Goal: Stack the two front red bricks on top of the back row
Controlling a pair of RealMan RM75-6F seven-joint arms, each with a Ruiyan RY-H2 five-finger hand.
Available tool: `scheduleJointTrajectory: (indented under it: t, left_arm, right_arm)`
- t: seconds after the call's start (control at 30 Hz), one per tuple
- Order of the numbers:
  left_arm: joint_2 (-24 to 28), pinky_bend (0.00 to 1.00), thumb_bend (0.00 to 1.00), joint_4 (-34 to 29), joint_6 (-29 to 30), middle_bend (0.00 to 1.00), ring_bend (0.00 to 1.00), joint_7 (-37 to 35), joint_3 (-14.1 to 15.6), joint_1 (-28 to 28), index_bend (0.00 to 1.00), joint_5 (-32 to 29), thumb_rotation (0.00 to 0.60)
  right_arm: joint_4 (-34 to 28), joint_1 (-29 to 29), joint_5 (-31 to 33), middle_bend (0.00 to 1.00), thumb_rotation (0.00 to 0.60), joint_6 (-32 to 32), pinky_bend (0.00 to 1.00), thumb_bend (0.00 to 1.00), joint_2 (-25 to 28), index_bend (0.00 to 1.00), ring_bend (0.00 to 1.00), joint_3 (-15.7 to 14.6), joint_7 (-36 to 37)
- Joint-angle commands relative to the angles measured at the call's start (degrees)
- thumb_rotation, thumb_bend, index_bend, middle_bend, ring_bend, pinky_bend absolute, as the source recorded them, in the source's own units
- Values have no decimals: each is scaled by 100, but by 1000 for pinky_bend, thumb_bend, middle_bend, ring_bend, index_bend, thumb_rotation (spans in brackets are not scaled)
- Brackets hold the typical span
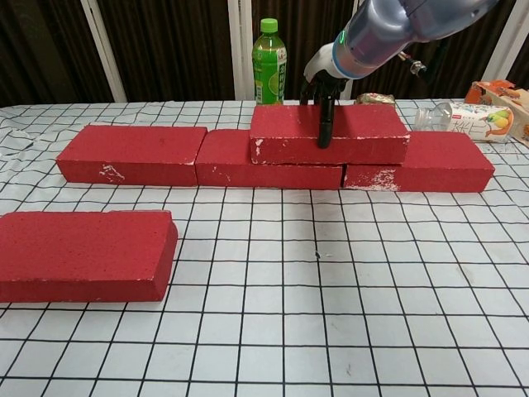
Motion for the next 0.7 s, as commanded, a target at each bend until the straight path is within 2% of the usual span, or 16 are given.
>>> scheduleJointTrajectory:
  t: [0.03,0.37,0.7]
  left_arm:
    - [-1,43,160,0,-1,4,0,8,1,-2,69,-2,600]
    - [-9,37,160,-2,4,4,0,44,-4,-5,69,-25,600]
    - [-3,37,160,-1,9,4,0,35,-6,-1,69,-35,600]
  right_arm:
    - [12,-2,16,217,600,-3,0,193,-10,212,118,-1,-12]
    - [3,23,124,129,600,52,0,193,0,111,46,24,-121]
    - [-46,32,251,105,600,139,0,193,21,85,20,50,-266]
